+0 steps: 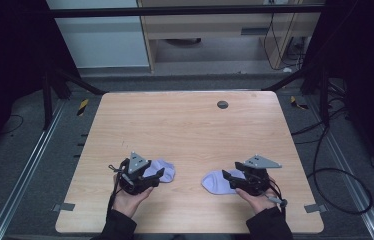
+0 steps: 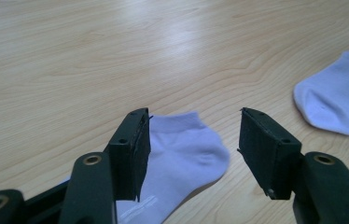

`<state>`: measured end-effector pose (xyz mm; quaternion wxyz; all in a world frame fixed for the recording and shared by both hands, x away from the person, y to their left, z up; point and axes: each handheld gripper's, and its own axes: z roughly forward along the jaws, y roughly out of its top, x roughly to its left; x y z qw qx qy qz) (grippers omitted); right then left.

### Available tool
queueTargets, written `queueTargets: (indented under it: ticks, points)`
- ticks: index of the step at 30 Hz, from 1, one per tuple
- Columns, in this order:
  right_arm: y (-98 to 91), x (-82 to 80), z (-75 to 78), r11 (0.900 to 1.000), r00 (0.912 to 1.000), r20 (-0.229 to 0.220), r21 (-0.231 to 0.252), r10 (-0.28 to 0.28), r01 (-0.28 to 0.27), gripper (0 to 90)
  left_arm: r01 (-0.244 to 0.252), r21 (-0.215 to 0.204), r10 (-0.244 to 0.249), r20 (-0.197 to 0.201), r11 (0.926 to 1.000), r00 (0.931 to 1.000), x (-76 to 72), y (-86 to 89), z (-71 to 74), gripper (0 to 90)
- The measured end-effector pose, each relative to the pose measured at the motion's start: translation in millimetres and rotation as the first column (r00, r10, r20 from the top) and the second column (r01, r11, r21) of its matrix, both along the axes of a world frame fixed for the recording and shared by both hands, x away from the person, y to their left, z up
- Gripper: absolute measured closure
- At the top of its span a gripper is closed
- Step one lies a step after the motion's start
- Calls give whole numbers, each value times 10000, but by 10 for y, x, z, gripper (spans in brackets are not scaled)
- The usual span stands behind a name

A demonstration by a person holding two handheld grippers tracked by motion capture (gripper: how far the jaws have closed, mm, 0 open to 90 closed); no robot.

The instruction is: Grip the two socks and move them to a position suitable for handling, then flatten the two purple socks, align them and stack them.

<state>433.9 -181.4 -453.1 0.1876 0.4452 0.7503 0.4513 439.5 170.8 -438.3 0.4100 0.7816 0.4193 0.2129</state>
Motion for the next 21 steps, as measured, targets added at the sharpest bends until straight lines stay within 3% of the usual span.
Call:
queueTargets:
  ticks: [13, 21]
  points:
    - [-521, -139, -113, 9955, 9960, -149, -343, -886, 880, 410, 836, 164, -835, -57, 9964, 9965, 52, -542, -35, 449]
    - [-657, -155, -171, 9927, 9937, -257, -547, -1090, 1074, 458, 1191, 363, -1181, -296, 9922, 9926, 88, -816, -135, 460]
